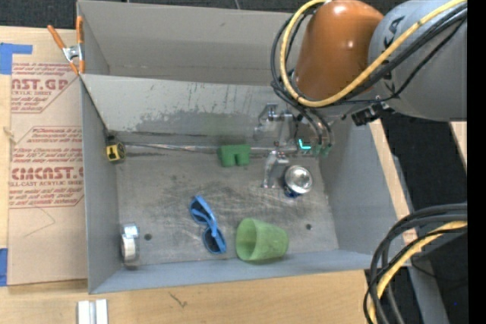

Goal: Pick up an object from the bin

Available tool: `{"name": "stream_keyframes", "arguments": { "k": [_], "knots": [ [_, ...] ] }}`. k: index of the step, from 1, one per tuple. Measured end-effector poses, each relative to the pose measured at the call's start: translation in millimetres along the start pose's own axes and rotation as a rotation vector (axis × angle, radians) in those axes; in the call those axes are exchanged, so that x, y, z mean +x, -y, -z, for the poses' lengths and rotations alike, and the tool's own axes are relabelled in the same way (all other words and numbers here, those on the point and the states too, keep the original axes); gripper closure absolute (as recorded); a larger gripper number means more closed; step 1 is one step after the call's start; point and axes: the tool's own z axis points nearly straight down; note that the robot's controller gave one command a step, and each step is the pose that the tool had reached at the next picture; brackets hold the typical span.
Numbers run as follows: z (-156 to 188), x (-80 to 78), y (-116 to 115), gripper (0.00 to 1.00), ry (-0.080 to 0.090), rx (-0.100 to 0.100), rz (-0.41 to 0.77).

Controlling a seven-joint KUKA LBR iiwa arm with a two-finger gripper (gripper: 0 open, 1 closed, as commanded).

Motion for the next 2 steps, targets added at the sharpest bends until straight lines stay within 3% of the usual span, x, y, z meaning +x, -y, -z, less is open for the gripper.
{"name": "stream_keyframes", "arguments": {
  "k": [1,2],
  "knots": [
    [-72.2,52.3,-44.3,0.0,-0.005,-0.002,-0.021],
    [-115.2,70.6,-64.3,0.0,0.017,-0.001,-0.207]
  ]
}}
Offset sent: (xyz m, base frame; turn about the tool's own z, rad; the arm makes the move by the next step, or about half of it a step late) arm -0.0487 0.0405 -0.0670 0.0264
